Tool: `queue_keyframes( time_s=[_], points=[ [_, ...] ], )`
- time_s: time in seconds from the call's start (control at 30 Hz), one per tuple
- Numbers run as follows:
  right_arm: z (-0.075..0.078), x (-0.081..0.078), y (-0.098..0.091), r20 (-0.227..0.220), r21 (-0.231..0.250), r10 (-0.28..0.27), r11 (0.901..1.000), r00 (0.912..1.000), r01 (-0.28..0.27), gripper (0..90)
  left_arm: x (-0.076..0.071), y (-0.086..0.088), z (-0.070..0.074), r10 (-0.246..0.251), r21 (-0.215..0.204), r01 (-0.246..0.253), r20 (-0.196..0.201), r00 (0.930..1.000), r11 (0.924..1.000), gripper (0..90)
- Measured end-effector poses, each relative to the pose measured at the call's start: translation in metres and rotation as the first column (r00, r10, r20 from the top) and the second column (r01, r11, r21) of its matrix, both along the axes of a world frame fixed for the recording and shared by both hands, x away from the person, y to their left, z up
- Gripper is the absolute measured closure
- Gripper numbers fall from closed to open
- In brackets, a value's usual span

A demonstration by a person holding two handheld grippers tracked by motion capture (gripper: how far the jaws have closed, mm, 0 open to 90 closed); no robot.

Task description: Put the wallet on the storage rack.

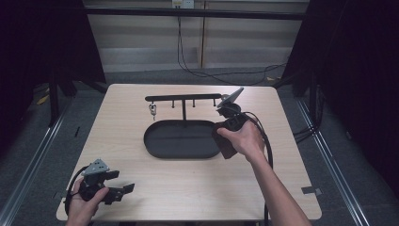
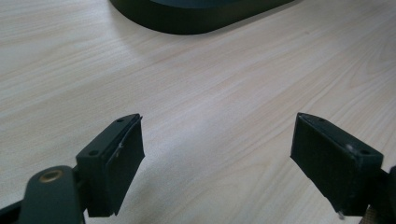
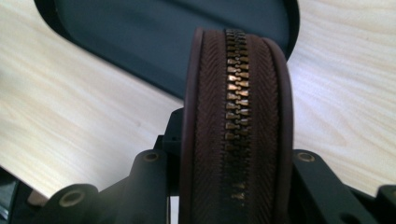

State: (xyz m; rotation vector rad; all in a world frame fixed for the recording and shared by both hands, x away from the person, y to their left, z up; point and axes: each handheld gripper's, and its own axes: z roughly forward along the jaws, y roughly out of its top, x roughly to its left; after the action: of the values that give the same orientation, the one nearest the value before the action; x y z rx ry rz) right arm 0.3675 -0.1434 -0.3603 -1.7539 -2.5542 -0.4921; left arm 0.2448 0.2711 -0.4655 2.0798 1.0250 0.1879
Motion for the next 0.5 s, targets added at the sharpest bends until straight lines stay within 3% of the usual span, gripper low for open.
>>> queue_keyframes(
  time_s=[0.5],
  points=[
    [-0.013, 0.019, -0.013, -0.011, 0.068, -0.099, 0.9927, 0.9950, 0.099, 64.7, 0.000, 0.001, 0.000, -0.001, -0.011, 0.001, -0.001, 1.0000, 0.9999, 17.2]
  ],
)
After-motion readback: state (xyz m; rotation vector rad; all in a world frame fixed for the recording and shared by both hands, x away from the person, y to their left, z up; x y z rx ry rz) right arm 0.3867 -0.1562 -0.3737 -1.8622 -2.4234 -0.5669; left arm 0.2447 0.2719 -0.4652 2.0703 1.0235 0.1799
